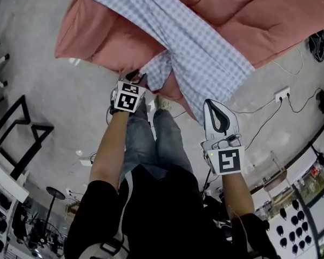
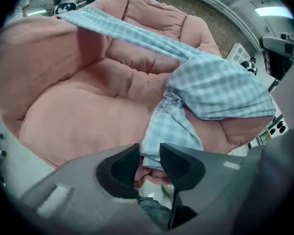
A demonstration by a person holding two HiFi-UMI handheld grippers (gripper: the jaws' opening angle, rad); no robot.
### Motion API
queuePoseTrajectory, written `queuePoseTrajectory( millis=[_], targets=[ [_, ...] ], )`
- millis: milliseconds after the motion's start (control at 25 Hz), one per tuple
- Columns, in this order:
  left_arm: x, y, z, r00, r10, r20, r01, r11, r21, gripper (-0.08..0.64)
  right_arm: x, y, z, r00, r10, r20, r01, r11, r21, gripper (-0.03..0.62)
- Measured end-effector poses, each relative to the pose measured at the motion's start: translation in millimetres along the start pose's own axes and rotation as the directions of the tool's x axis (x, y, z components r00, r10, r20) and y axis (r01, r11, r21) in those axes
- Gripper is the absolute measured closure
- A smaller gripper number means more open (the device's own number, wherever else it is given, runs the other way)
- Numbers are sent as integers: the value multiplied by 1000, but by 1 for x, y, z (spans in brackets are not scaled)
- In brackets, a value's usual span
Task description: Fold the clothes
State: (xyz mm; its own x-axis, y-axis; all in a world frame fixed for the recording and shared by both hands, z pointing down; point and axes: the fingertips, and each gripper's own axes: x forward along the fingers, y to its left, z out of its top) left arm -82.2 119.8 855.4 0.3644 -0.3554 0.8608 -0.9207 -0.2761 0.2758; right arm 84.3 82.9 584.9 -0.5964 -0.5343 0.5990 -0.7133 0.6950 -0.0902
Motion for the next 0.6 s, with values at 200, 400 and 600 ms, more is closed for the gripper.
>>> queuePoseTrajectory(
  millis=[200,400,600],
  targets=[
    [21,-1,-13,999,-14,-46,16,999,39,388,3,8,-10,1000,2,-20,-2,1000,20,588],
    [23,0,-11,997,-24,-71,27,998,52,406,5,14,-15,999,4,-33,-3,1000,15,588],
    [14,-2,-7,998,-30,-51,33,997,70,477,6,19,-16,999,13,-45,-13,1000,2,588]
  ],
)
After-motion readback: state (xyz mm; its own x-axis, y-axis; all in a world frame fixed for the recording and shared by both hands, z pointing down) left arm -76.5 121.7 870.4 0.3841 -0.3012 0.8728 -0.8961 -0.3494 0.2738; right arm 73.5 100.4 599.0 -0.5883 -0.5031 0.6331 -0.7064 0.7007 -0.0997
